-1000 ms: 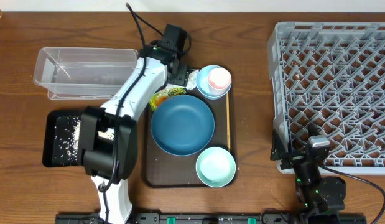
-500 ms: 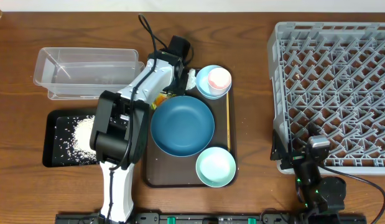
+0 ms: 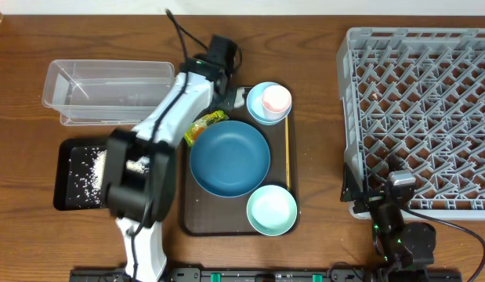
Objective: Sort waste into correct bins and load items into the dishwasher rack
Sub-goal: 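Grasp the crumpled white tissue with the left gripper, then drop the tissue into the clear plastic bin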
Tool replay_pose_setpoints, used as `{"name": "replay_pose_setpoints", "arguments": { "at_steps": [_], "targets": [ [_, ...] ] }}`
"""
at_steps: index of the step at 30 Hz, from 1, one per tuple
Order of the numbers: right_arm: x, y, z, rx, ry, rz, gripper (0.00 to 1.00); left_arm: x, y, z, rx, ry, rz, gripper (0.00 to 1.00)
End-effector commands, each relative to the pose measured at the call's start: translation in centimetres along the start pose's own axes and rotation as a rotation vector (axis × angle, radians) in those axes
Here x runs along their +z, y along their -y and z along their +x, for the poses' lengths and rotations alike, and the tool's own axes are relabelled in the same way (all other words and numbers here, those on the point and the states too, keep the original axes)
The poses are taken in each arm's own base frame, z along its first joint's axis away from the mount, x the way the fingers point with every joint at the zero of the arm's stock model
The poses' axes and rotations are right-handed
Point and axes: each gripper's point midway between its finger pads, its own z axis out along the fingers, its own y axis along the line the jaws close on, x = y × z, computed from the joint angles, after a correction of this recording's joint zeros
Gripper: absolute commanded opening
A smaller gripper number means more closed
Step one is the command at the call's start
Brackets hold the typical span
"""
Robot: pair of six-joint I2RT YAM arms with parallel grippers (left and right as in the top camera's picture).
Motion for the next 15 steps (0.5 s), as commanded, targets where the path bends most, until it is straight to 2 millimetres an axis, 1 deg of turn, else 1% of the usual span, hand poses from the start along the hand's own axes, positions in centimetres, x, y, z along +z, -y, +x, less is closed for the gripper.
{"name": "replay_pose_setpoints", "arguments": {
  "at_steps": [1,4,6,7,8,10,12,15],
  "targets": [
    [0.0,0.3,0.0,-0.01,0.002,0.014,0.99,-4.8,-0.3,-1.9,-0.033,0.105,0.019,0.06],
    [0.0,0.3,0.0,-0.01,0.002,0.014,0.99,-6.9,-0.4,-2.5,-0.037,0.149,0.023,0.06],
    [0.0,0.3,0.0,-0.01,0.002,0.014,0.99,-8.1,-1.0,-2.9,-0.047,0.179,0.015,0.06],
    [0.0,0.3,0.0,-0.01,0.003,0.014,0.99,-8.8,-1.7,-3.2,-0.061,0.2,-0.001,0.06],
    [0.0,0.3,0.0,-0.01,0.002,0.014,0.99,-9.4,-2.7,-3.5,-0.096,0.222,-0.032,0.06],
    [0.0,0.3,0.0,-0.01,0.003,0.014,0.99,-10.9,-6.1,-4.2,-0.231,0.28,-0.143,0.06],
    [0.0,0.3,0.0,-0.01,0.003,0.014,0.99,-11.9,-9.5,-4.3,-0.375,0.324,-0.233,0.06],
    [0.0,0.3,0.0,-0.01,0.002,0.014,0.99,-11.9,-13.0,-4.1,-0.489,0.337,-0.269,0.06]
  ]
}}
